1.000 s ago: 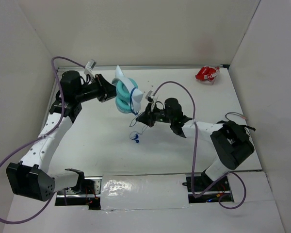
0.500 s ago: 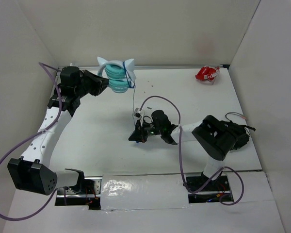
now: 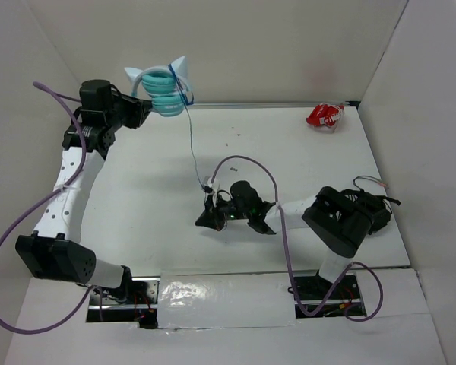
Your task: Wrap the headphones
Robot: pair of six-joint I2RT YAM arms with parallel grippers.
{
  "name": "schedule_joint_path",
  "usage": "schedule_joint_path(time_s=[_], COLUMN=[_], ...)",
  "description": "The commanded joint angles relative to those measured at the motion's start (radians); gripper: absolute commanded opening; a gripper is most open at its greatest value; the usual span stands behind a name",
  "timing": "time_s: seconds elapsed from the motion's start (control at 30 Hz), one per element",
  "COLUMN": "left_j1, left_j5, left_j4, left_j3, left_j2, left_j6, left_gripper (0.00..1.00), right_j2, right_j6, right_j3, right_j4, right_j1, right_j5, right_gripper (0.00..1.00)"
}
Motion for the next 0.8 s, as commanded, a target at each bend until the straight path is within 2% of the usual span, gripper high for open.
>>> schedule_joint_path(time_s=[0.0,0.07,0.1,0.17,0.2,0.27,0.3,0.33,0.37,0.4,0.43,0.57,0.6,0.63,0.67,0.7,0.77], left_j1=[0.043,0.069,0.078,0.083,0.083,0.083,0.083,0.081,0.073,0.069,0.06,0.044,0.037,0.003,-0.021,-0.046,-0.138], left_j5=[0.288,0.432,0.6,0.756,0.902,1.031,1.141,1.181,1.21,1.226,1.235,1.292,1.283,1.234,1.179,1.116,0.995], left_j4=[0.212,0.262,0.309,0.346,0.384,0.421,0.438,0.453,0.469,0.47,0.469,0.538,0.518,0.424,0.355,0.286,0.253], left_j3=[-0.028,-0.037,-0.03,-0.017,-0.005,0.013,0.027,0.029,0.024,0.018,0.014,-0.035,-0.031,0.002,0.024,0.036,-0.023], left_j2=[-0.025,-0.011,-0.002,0.042,0.058,0.122,0.142,0.174,0.184,0.191,0.197,0.176,0.168,0.153,0.147,0.129,0.071], left_j6=[0.065,0.111,0.133,0.154,0.158,0.156,0.15,0.145,0.145,0.156,0.168,0.225,0.31,0.381,0.524,0.583,0.715], left_gripper=[0.0,0.0,0.0,0.0,0.0,0.0,0.0,0.0,0.0,0.0,0.0,0.0,0.0,0.0,0.0,0.0,0.0], right_j2=[0.009,0.032,0.04,0.056,0.064,0.073,0.076,0.081,0.089,0.098,0.115,0.11,0.1,0.092,0.081,0.064,0.047], right_j6=[-0.034,-0.028,-0.028,-0.02,-0.022,-0.023,-0.029,-0.034,-0.01,0.0,0.042,0.104,0.089,0.086,0.081,0.066,0.051], right_j3=[0.06,0.087,0.101,0.132,0.143,0.184,0.196,0.213,0.257,0.28,0.3,0.37,0.382,0.402,0.414,0.426,0.486], right_j4=[-0.029,-0.049,-0.061,-0.067,-0.072,-0.099,-0.115,-0.157,-0.185,-0.211,-0.216,-0.336,-0.383,-0.409,-0.441,-0.504,-0.59], right_j1=[-0.03,-0.08,-0.106,-0.169,-0.188,-0.221,-0.253,-0.27,-0.295,-0.322,-0.374,-0.459,-0.474,-0.494,-0.501,-0.507,-0.517], right_j5=[0.076,0.061,0.044,-0.006,-0.019,-0.03,-0.025,-0.024,-0.014,-0.108,-0.132,-0.108,-0.099,-0.068,-0.036,0.019,0.094], right_gripper=[0.0,0.0,0.0,0.0,0.0,0.0,0.0,0.0,0.0,0.0,0.0,0.0,0.0,0.0,0.0,0.0,0.0])
